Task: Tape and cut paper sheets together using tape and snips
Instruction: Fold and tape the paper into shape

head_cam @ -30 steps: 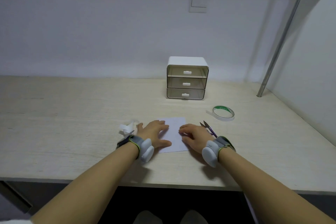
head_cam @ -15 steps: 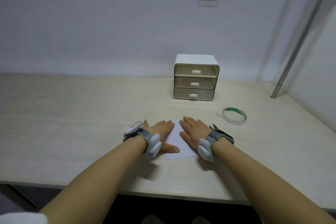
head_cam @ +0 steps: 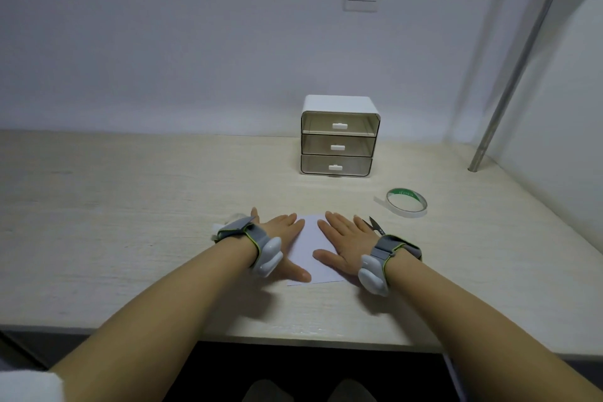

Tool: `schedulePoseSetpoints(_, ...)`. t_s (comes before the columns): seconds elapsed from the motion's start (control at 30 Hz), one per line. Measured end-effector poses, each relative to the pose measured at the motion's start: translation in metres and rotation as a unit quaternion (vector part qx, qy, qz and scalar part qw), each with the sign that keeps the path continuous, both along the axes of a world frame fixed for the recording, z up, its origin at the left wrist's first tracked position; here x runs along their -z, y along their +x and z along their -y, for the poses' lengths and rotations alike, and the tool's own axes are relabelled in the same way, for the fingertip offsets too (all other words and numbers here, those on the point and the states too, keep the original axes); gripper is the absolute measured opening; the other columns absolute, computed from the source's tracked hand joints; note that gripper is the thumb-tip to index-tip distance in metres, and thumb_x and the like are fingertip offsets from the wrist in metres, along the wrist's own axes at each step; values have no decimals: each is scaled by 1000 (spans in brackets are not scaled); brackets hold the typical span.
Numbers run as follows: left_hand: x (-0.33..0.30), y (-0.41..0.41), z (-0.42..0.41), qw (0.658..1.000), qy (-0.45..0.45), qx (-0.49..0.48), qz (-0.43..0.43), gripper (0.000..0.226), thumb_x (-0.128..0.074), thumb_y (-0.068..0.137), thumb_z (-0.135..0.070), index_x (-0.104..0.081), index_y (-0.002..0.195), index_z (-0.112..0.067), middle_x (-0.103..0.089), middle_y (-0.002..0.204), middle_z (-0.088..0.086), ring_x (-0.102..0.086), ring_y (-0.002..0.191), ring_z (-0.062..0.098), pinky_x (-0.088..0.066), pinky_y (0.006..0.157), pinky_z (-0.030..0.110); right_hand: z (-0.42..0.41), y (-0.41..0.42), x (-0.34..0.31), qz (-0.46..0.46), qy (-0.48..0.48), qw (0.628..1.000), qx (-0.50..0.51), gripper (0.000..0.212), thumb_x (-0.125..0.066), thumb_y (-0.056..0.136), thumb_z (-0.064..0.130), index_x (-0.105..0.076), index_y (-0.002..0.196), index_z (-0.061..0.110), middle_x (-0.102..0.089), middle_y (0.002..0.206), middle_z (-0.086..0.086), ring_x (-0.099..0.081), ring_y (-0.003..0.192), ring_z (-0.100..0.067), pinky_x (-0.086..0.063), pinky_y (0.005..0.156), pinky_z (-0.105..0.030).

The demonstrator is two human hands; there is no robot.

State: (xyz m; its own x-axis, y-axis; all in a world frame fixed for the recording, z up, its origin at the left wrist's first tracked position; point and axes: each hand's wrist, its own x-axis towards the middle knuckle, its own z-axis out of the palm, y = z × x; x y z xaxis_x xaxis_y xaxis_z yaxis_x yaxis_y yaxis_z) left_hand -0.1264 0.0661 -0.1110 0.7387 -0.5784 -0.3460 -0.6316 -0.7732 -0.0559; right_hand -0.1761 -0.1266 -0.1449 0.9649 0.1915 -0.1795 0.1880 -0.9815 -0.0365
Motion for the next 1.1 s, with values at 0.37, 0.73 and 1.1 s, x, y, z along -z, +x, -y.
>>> schedulePoseSetpoints(0.37,13,7,-9,1000,-15,19,-13,136,-51,53,-91,14,151,-23,14,161,-5,9,149,16,8,116,54,-6,-13,-2,-3,4,999,-32,117,9,54,83,2,153,21,8,161,4,9,149,-11,9,121,-42)
schedulePoseSetpoints(0.73,14,4,-5,999,-17,-2,-28,119,-39,67,-89,14,151,-24,16,160,-9,11,148,11,6,117,57,-7,4,1,19,-10,996,87,62,-14,101,45,0,153,14,6,162,-2,4,150,-15,5,121,-45)
schedulePoseSetpoints(1.1,16,6,-4,999,-22,-1,-29,72,-24,92,-66,11,149,-38,16,161,-4,13,149,15,9,113,63,-11,3,3,16,10,999,51,61,-13,101,46,1,153,18,7,162,2,6,149,-12,8,120,-46)
